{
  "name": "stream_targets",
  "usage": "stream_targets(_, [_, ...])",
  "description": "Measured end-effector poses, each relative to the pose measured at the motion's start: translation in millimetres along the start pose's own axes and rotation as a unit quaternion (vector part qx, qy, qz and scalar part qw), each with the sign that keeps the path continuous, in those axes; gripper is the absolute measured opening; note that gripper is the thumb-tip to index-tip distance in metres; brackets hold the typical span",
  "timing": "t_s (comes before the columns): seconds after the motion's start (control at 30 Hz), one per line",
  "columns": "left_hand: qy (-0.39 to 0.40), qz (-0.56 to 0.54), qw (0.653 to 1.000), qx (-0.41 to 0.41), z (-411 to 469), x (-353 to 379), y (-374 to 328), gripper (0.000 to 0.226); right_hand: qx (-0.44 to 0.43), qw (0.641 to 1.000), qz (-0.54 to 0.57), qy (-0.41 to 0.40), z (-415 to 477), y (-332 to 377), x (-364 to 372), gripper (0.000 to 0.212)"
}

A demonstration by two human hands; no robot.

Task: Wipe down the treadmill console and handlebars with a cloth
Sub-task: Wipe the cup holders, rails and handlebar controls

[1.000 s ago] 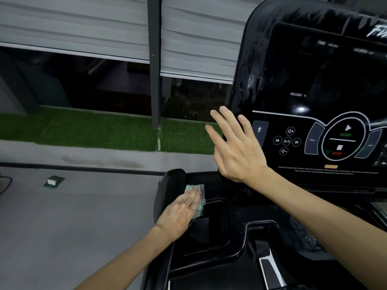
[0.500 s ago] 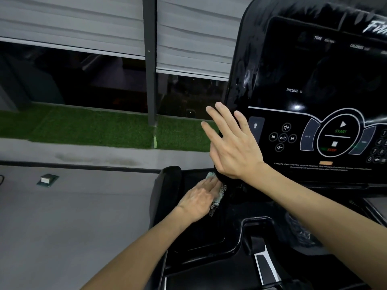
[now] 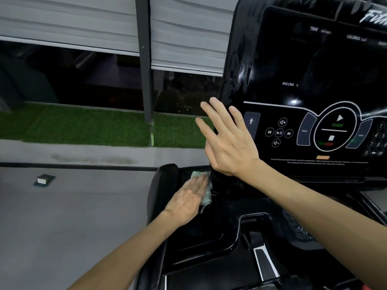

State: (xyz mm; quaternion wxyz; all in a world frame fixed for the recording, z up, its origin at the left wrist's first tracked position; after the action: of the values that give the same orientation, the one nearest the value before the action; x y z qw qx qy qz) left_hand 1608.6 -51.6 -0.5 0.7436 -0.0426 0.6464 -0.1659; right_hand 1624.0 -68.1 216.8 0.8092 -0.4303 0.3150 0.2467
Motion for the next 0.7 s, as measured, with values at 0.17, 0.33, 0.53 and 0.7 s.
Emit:
stream_targets(0.17, [0.024, -0.057, 0.998, -0.006, 33, -18, -28, 0.041, 0.0, 1.0, 0.004, -0.003, 0, 0, 0, 0.048])
stream_targets(0.33, [0.064, -0.054, 0.994, -0.068, 63, -23, -20, 0.045, -0.003, 1.0, 0.005, -0.008, 0, 0, -1, 0.047])
stream_targets(0.53, [0.015, -0.127, 0.988, -0.084, 28, -23, -29, 0.033, -0.003, 1.0, 0.006, -0.014, 0, 0, -2, 0.047])
stream_targets(0.7, [-0.016, -0.139, 0.99, -0.02, -15, -7, -58, 0.078, -0.002, 1.0, 0.008, -0.011, 0, 1, -1, 0.047])
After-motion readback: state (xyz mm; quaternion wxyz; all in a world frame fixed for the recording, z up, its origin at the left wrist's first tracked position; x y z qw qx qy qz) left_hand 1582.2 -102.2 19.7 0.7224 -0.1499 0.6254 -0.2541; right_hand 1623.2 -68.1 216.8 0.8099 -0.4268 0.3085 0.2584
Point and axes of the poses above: each hand's wrist, its own z-axis towards the middle knuckle, its own x-axis out of the palm, y = z × x, the point moved 9 cm from there along z, towards the middle knuckle, and after that the axes turned 8 degrees about -x, right-handed, at the moved point
